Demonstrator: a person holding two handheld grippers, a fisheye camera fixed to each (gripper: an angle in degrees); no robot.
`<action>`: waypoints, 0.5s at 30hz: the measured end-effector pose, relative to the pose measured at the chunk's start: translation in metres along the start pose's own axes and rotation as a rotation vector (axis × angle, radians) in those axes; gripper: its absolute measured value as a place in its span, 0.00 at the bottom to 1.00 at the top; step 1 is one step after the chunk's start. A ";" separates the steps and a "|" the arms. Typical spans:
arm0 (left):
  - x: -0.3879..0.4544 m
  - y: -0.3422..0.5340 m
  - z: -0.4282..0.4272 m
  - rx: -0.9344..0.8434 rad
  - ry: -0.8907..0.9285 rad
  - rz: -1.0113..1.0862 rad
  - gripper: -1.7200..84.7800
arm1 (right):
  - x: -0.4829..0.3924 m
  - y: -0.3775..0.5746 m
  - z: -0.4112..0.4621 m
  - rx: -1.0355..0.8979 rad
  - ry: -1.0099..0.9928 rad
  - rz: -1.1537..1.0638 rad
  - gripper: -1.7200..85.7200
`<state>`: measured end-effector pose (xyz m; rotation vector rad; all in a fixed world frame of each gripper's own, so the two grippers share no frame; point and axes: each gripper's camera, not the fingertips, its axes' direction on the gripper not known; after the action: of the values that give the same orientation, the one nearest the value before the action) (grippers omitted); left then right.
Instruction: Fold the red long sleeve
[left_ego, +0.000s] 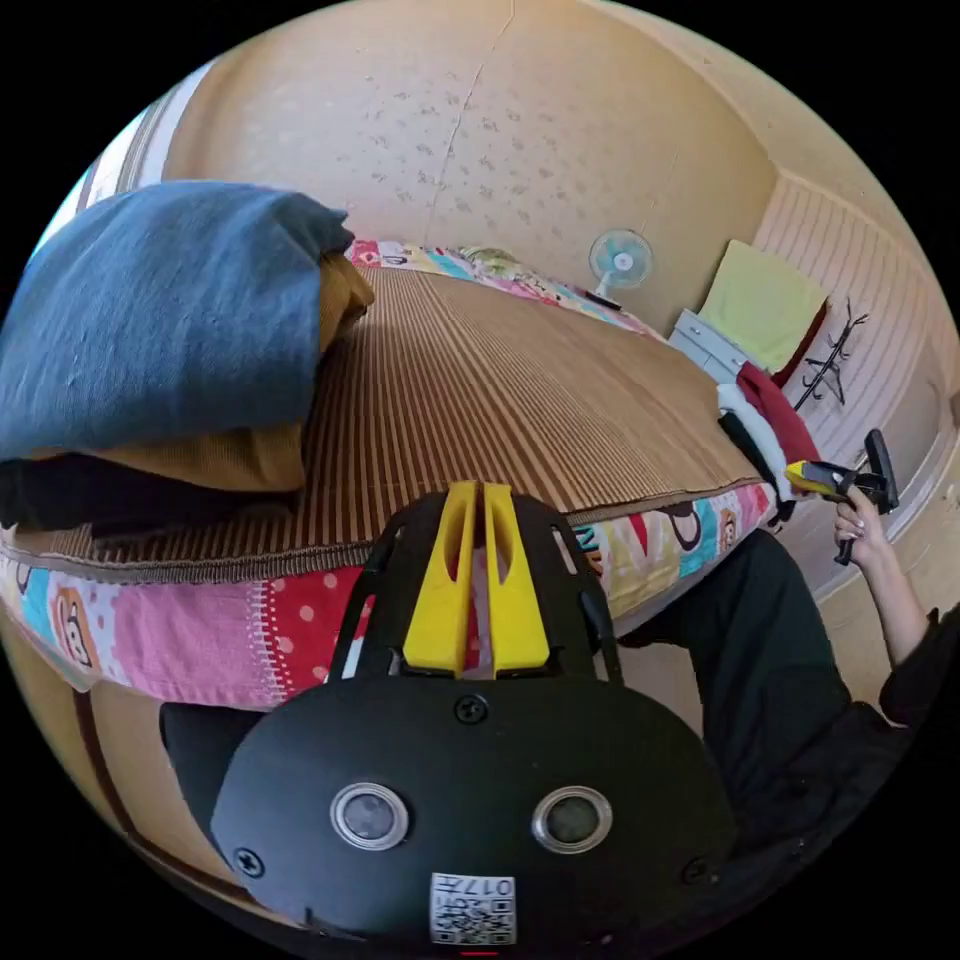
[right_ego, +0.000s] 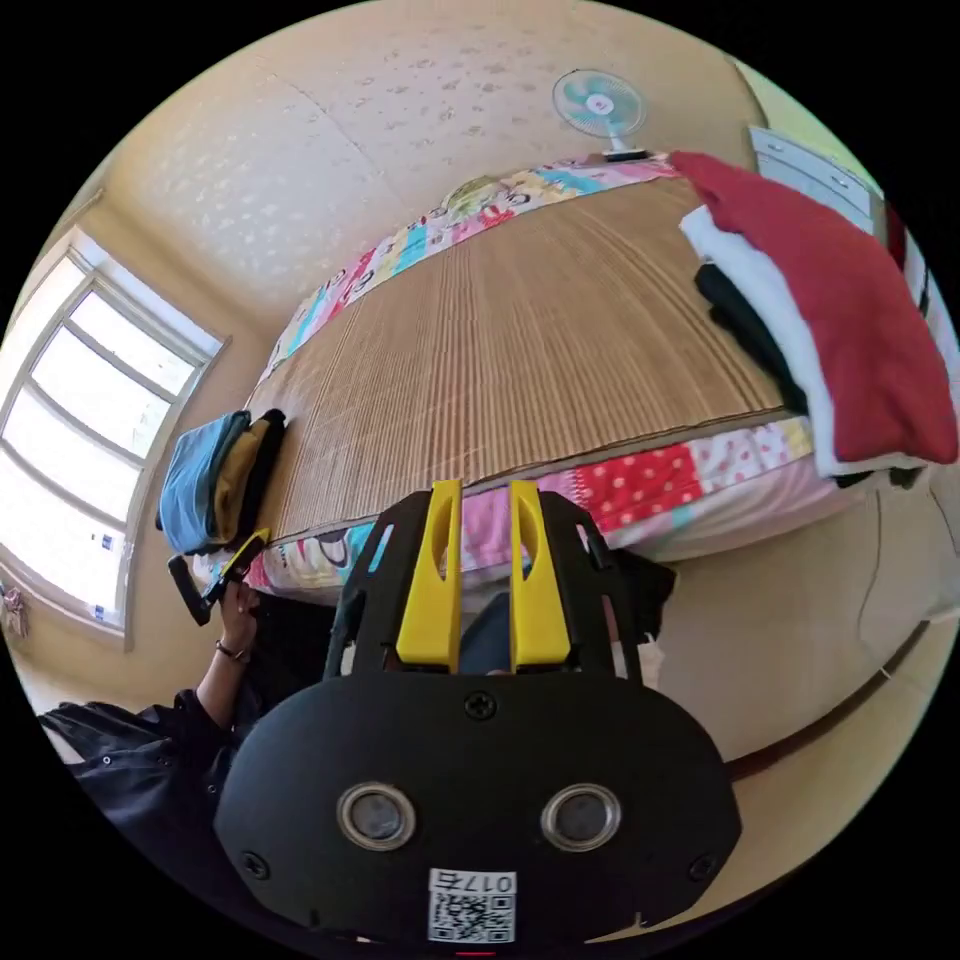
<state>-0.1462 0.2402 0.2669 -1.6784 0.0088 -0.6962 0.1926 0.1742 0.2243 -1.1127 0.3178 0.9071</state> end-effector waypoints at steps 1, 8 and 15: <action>-0.010 -0.001 -0.003 0.003 0.028 -0.018 0.01 | 0.026 0.003 -0.015 0.072 0.027 0.085 0.12; -0.125 0.010 -0.027 0.123 0.373 -0.257 0.01 | 0.168 0.041 -0.039 0.386 0.051 0.554 0.13; -0.175 -0.005 -0.051 0.137 0.422 -0.269 0.01 | 0.181 -0.017 0.021 0.305 0.022 0.541 0.11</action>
<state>-0.3131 0.2619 0.1981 -1.3886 0.0342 -1.2182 0.3125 0.2745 0.1295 -0.7613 0.7737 1.2716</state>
